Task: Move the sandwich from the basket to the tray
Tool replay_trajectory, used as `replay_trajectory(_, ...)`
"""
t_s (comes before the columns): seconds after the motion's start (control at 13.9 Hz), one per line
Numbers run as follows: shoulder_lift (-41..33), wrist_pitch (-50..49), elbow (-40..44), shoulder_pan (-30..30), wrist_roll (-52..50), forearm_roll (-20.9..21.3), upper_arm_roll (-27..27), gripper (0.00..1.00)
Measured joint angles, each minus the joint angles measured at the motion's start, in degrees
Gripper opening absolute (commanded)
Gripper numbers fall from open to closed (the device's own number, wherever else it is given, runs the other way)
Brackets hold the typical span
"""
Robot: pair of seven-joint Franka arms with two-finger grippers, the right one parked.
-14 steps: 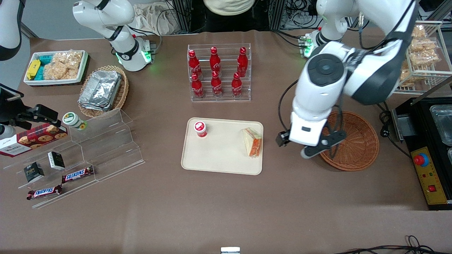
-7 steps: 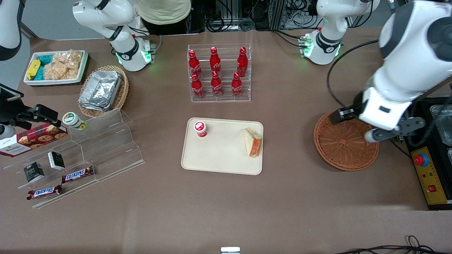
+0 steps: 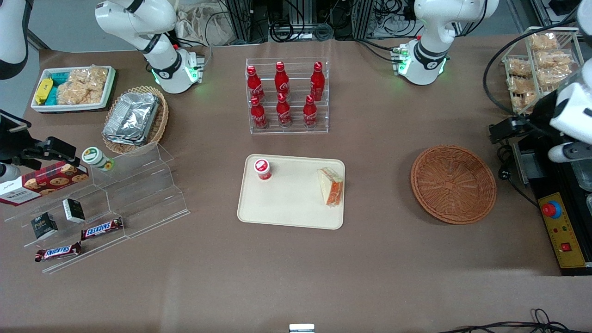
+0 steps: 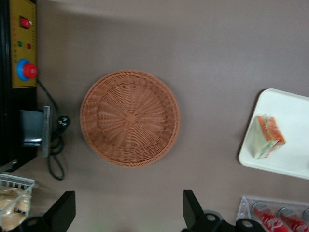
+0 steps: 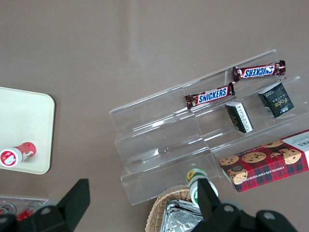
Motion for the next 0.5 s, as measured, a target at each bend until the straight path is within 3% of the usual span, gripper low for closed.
replay_trajectory(0.5,-1.3,-1.1,-0.2,-0.4,4.6,-0.7,2.9,1.0)
